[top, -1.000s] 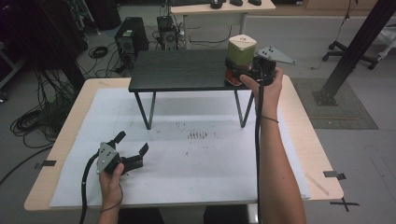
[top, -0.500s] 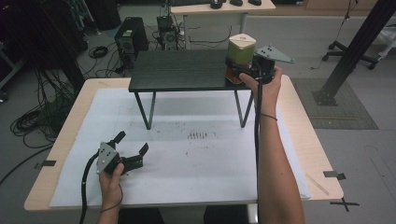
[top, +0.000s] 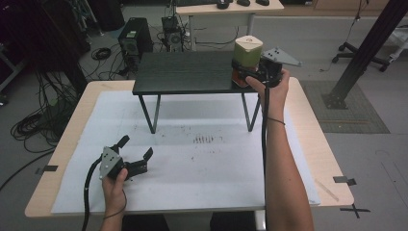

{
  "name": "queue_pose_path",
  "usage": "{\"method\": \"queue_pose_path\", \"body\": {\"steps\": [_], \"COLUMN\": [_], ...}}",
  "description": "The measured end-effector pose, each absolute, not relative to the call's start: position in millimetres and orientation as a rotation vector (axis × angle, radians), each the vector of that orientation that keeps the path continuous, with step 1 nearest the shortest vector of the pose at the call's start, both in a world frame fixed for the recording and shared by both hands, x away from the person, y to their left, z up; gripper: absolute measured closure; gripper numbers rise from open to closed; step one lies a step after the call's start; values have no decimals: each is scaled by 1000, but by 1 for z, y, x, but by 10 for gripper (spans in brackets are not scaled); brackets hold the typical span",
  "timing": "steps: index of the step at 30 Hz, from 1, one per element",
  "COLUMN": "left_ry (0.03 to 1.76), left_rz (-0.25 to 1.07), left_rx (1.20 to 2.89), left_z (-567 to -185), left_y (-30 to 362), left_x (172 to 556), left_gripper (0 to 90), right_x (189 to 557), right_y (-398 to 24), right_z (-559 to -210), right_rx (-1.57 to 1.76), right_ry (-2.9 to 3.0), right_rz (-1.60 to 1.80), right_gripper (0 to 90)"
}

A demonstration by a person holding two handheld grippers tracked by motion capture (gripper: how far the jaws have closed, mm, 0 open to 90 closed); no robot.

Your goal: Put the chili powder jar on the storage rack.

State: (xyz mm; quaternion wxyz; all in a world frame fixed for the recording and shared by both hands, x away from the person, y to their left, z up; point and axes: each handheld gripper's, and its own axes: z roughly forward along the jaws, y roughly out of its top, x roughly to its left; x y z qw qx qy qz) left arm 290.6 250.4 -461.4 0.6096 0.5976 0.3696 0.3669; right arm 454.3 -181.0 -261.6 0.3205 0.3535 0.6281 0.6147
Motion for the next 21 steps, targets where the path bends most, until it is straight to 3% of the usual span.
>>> {"method": "queue_pose_path", "body": {"steps": [21], "left_ry": [853], "left_rz": [848], "left_rx": [1381], "left_z": [-461], "left_y": [250], "left_x": [291], "left_gripper": [7], "right_x": [453], "right_y": [-180], "right_z": [-265], "right_rx": [910], "right_ry": [1629], "right_rz": [1626], "right_gripper": [298]}}
